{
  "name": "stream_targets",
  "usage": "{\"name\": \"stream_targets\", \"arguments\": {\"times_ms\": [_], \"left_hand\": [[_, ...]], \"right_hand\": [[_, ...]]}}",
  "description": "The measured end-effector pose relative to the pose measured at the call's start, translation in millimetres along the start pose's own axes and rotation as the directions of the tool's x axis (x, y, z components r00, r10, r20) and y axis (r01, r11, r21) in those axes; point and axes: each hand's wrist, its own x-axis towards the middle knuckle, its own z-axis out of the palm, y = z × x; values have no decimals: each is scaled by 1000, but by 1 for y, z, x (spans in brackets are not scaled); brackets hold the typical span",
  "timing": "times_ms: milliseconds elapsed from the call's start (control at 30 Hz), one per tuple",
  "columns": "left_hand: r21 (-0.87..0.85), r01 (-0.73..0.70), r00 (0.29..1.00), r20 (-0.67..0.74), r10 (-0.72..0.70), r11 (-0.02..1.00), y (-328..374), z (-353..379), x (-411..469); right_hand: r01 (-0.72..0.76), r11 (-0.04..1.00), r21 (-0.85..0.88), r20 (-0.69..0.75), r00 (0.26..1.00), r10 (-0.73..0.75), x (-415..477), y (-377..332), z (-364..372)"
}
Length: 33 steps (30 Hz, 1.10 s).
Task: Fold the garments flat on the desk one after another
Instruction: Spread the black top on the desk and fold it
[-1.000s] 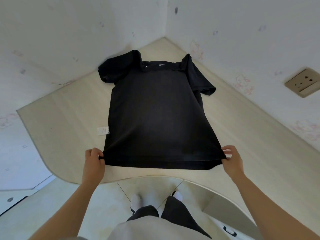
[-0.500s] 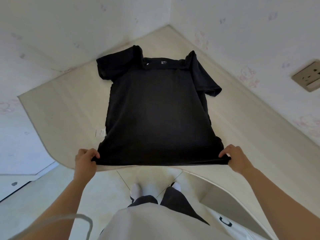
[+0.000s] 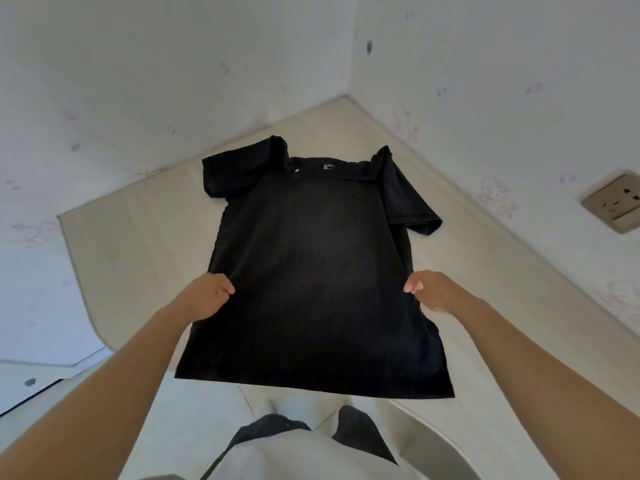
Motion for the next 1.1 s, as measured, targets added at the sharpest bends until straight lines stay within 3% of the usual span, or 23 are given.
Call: {"name": "stream_targets", "arguments": {"times_ms": [133,300,433,600,900,967,1033,1100], "left_hand": [[-110,-96,994,-54,90,989,49,-9,31],[-190,-148,988,-81,134,971,83,-29,91],[-300,-133,990,-93,109,945,90,-43,144],[-503,-22,999,-49,-3,864,99,-57,205],[-786,113,994,82,-79,608,134,-82,305],[-743,168,986,126,-112,648,140,-89,324],[-621,203,976,188,-107,757,143,-96,339],[-639,234,966,236,-102,732,145,-107,351]], "right_hand": [[143,990,12,-90,986,-141,30,-36,-22],[217,968,123,-310,935,-170,72,-74,-47],[145,953,265,-407,913,-26,112,-100,-56],[-68,802,593,-263,926,273,170,-114,-73],[-136,422,896,-94,872,481,261,-131,-94],[-163,423,891,-76,866,495,280,-135,-102],[-226,473,852,-19,888,459,296,-139,-112],[-231,456,860,9,899,439,312,-141,-125]]}}
